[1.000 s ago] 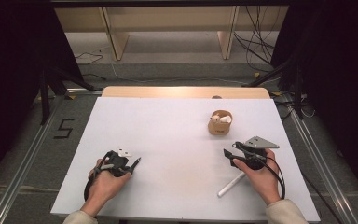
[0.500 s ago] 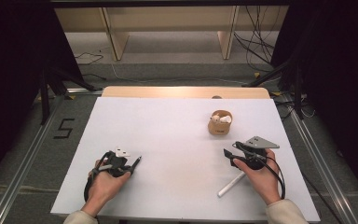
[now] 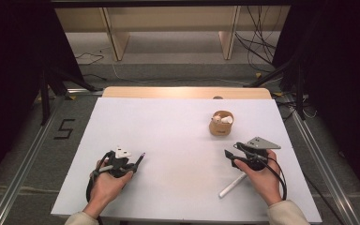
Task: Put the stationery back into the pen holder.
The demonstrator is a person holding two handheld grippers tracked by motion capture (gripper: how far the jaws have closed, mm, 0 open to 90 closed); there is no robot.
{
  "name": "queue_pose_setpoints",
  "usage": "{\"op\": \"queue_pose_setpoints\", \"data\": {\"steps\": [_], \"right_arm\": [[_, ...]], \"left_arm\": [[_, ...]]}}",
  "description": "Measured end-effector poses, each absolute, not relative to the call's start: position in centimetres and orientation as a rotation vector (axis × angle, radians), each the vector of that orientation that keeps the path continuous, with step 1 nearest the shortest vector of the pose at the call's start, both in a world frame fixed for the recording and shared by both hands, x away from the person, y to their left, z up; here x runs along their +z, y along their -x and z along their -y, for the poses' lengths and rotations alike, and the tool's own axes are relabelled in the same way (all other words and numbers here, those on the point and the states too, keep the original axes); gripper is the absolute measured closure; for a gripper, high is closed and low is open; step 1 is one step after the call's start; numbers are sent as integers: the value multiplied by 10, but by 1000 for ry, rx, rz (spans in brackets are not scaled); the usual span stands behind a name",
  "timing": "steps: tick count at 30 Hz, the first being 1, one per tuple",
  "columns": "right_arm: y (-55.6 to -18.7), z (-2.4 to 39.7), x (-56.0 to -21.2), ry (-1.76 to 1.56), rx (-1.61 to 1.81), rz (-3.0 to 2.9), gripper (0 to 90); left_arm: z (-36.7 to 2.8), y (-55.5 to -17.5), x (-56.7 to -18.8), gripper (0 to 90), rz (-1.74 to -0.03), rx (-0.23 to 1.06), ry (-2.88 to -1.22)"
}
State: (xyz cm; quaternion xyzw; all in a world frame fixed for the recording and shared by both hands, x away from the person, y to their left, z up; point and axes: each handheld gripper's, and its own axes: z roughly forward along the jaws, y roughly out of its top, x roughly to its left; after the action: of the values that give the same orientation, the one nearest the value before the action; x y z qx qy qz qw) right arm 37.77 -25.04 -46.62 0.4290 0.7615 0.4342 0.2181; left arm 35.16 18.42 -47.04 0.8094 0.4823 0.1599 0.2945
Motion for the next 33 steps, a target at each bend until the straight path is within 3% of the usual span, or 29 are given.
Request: {"op": "queue_pose_setpoints", "data": {"steps": [21, 33], "right_arm": [[-377, 247, -467, -1190, 1216, -2117, 393], [-376, 233, -469, -1190, 1291, -2140, 374]], "left_arm": [[-178, -347, -454, 797, -1166, 511, -2003], [-155, -343, -448, 797, -1071, 506, -1976]]}}
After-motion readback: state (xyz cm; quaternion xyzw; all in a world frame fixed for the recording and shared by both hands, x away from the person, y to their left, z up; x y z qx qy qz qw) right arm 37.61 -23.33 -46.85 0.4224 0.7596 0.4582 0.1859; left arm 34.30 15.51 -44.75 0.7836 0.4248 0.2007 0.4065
